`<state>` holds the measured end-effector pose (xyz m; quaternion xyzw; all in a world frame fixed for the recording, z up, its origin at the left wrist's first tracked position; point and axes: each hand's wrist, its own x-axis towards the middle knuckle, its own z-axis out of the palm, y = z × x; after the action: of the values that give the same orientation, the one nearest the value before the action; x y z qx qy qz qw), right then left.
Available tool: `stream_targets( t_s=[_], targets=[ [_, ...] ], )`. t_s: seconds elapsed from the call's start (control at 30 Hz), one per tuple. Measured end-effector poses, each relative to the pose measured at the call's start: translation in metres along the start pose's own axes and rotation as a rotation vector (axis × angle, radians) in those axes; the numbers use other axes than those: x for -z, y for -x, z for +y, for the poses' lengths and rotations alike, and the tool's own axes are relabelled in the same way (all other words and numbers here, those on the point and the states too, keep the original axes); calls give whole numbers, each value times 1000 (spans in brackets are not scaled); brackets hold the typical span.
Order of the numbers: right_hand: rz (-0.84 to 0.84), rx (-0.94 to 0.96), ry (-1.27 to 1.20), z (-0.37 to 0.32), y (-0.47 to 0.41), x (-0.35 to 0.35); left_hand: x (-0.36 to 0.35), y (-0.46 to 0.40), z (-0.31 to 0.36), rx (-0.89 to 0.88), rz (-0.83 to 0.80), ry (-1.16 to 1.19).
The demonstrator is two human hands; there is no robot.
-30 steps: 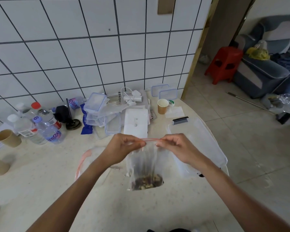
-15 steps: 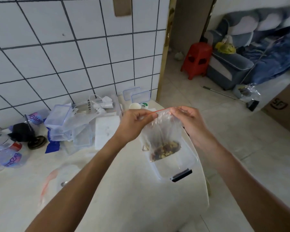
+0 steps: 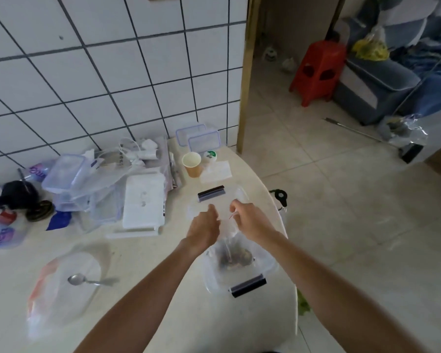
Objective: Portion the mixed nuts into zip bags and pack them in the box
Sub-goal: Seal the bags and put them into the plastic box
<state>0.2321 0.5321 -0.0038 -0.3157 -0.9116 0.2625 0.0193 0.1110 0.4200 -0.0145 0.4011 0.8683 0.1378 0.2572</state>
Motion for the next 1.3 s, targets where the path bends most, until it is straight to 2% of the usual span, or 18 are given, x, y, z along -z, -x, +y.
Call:
stream_targets(
  t_s=[0.13,0.27,0.37,0.47,0.6,0.67,0.73,0.8,0.83,0.9,0.97,1.0,1.17,1.3],
  targets=[
    [-183,76,305,-1,-11,-20,-14,-6,6,-44,-13,-421],
    [-282,164,389,3,-10,-30,-21,-5,5,-71,-34,-669],
    [-254,274,483,8,-4,-24,-18,-1,1,-117,19,-680],
    [-93,360,386,13,11,-7,-7,0,-2,-209,180,-474],
    [154,152,5,25,59,22,25,-12,-1,-336,433,-184],
    [243,-4,-125,30,91,24,39,-25,2,-332,463,-131],
    [259,-248,-233,31,120,13,44,-42,3,-239,315,-111],
    [211,-570,-391,25,146,-8,43,-57,1,-131,110,-60],
    [165,-728,-542,17,157,-19,40,-62,-2,-93,41,-23],
    [108,-916,-983,-4,171,-38,36,-67,-11,-95,20,4],
    [140,-930,-1341,-24,179,-49,36,-66,-20,-116,31,35],
    [176,-910,-1397,-31,181,-53,38,-63,-25,-119,34,57],
    [361,-902,-1257,-51,208,-62,51,-8,-59,-122,89,155],
    [505,-900,-1212,-56,267,-54,41,71,-93,-87,-15,356]
  ],
)
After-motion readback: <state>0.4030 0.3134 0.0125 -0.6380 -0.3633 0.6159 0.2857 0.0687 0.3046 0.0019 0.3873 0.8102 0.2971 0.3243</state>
